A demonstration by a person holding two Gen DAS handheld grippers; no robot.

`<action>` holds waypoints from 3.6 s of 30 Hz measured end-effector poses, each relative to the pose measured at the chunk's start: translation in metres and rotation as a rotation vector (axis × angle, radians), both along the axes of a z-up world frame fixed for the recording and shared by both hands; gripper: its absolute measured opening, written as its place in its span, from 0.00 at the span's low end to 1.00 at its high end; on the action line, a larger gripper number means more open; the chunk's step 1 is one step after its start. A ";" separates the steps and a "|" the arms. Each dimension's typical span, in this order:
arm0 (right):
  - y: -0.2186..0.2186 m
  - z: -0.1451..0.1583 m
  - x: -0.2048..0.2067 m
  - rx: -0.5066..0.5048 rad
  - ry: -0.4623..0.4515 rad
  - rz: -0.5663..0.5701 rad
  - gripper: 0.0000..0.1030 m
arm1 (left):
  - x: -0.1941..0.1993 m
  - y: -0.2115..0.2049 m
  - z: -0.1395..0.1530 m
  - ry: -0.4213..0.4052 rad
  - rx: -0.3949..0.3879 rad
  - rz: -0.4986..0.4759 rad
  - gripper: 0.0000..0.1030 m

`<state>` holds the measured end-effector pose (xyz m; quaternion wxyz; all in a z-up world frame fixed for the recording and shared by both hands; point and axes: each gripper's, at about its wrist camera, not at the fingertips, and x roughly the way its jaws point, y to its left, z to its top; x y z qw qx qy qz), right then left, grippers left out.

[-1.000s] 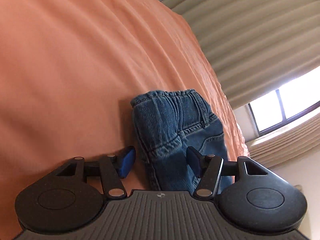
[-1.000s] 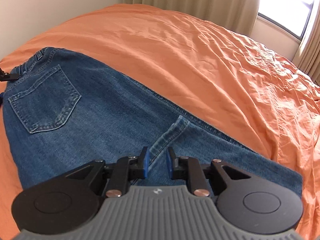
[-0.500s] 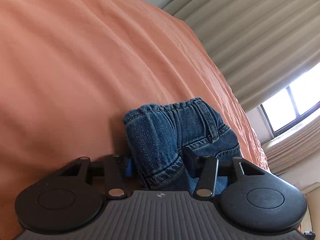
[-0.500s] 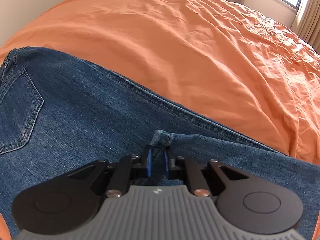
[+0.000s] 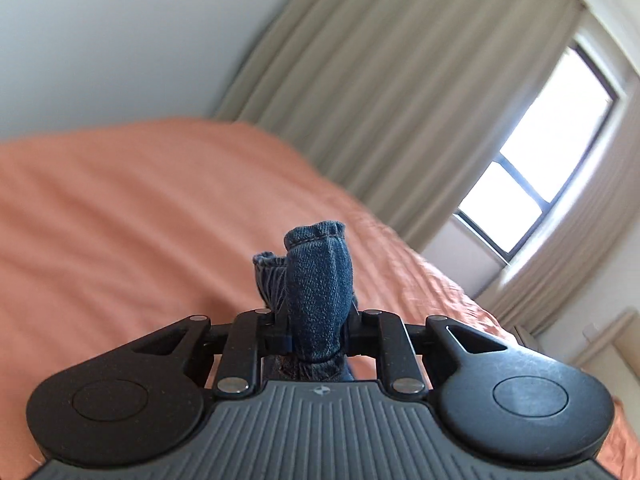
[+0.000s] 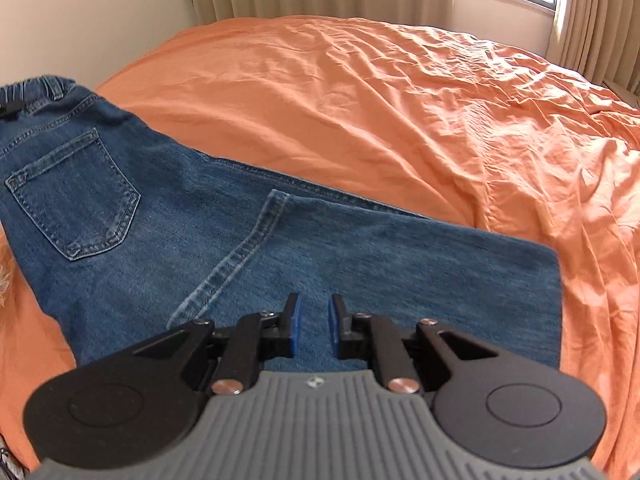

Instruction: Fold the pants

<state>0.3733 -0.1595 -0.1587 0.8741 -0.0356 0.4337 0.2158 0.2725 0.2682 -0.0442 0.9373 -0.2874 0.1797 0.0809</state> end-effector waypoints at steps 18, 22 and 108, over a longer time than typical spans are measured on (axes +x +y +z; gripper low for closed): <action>-0.134 0.000 -0.068 0.144 0.022 -0.089 0.09 | 0.014 -0.371 -0.059 0.190 0.703 -0.543 0.21; -0.165 -0.015 -0.077 0.164 0.063 -0.125 0.09 | -0.001 -0.389 -0.097 0.361 0.696 -0.642 0.26; -0.066 0.099 0.056 0.438 0.073 -0.053 0.13 | 0.043 -0.146 -0.045 0.362 0.157 -0.430 0.50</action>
